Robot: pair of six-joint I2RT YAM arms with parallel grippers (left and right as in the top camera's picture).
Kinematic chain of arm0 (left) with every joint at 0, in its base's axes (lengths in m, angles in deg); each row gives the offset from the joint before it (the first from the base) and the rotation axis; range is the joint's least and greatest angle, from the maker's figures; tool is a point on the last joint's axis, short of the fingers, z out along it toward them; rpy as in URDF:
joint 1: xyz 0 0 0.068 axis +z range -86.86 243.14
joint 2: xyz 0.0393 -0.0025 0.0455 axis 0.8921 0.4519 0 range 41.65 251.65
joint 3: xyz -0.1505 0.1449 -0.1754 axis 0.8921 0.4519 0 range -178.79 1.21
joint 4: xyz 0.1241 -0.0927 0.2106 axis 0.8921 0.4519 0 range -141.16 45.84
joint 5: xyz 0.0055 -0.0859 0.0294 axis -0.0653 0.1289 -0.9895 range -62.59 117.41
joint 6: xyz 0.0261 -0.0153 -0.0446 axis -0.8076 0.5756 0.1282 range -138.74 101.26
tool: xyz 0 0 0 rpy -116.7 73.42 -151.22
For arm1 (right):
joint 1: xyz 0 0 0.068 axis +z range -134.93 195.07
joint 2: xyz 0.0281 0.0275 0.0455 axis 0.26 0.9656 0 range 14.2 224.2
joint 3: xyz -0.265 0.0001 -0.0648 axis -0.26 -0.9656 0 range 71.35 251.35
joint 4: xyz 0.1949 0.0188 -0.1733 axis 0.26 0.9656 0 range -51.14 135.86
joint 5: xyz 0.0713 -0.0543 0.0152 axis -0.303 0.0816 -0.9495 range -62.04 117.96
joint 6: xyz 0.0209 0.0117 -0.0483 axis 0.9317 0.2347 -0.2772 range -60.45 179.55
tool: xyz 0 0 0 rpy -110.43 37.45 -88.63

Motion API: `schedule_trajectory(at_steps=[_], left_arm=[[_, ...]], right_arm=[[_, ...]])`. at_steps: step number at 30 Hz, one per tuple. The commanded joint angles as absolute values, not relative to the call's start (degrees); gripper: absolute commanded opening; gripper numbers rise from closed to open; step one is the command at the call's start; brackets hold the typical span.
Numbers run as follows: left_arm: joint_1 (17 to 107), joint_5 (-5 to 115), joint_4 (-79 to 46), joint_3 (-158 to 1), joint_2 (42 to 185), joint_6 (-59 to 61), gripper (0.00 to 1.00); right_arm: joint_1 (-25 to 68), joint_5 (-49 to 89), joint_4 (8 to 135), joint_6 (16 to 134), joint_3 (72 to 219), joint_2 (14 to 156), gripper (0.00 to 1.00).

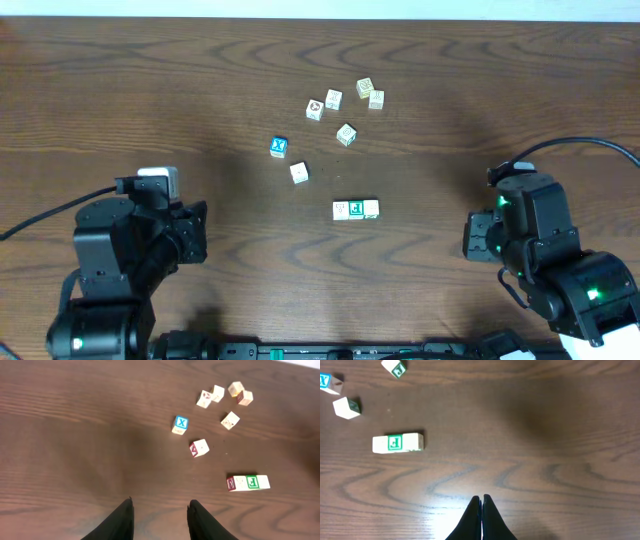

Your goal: Lift 3 blocks

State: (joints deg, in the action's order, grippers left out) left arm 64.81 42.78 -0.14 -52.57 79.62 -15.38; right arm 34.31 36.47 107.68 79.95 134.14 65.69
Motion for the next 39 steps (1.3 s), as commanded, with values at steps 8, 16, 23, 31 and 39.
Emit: schedule_trajectory(at_steps=[8, 16, 23, 31, 39], left_arm=[[65.01, 39.79, 6.61, -52.46, 55.19, -12.74, 0.48], [64.98, 43.09, 8.14, -48.48, 54.55, -10.92, 0.40], [65.01, 50.39, 2.27, -38.89, 57.24, -8.58, 0.08], [64.98, 52.10, -2.78, -34.21, 64.24, -8.32, 0.07], [64.98, 55.31, -7.92, -33.77, 74.44, -8.37, 0.08]], right_arm=[[33.42, 33.39, 108.33, 81.41, 133.53, 54.17, 0.01], [33.42, 31.47, 109.17, 85.81, 127.97, 48.95, 0.01], [33.42, 27.79, 104.60, 87.38, 120.46, 48.79, 0.01], [33.42, 24.78, 97.14, 89.96, 113.40, 48.81, 0.01], [33.42, 20.78, 90.26, 89.96, 107.04, 49.03, 0.01]])
